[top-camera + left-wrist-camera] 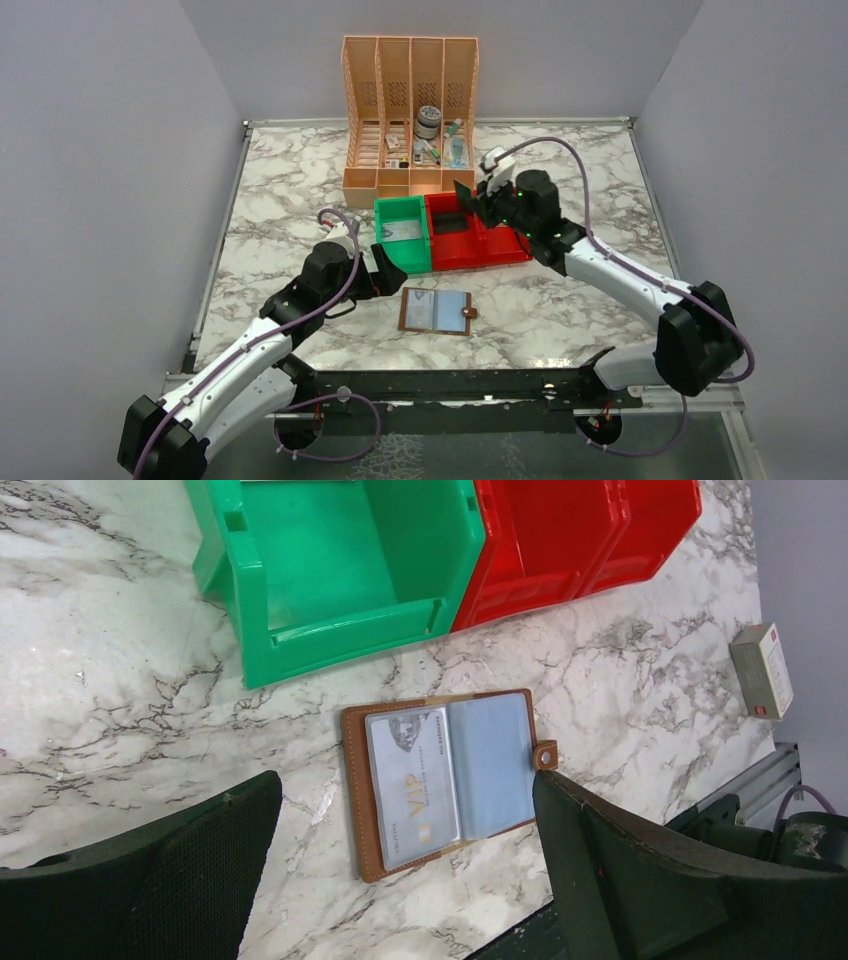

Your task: Take the credit cards out of the card holder

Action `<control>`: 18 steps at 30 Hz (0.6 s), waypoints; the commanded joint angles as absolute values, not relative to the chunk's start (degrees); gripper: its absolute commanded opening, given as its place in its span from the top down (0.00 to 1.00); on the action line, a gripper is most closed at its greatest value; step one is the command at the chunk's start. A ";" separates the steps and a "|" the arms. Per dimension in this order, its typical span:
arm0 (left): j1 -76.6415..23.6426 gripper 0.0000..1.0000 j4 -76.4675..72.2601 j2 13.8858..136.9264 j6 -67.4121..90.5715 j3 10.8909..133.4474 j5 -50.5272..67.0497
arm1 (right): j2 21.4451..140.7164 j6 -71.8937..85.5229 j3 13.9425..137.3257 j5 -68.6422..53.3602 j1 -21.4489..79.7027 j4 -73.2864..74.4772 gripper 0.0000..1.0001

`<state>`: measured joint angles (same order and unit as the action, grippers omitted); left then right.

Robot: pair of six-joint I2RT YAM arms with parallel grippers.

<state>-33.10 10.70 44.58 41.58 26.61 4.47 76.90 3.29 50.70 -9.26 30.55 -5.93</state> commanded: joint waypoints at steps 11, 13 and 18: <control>-32.92 0.01 12.67 44.78 39.90 28.94 2.29 | 92.17 -29.67 56.24 11.55 41.38 -9.54 0.99; -32.87 0.01 12.54 44.82 39.90 28.83 2.44 | 93.49 -30.88 56.20 12.56 41.40 -10.53 0.99; -32.87 0.01 12.37 44.79 40.17 28.67 2.46 | 97.37 -35.10 57.24 13.25 41.37 -12.46 0.99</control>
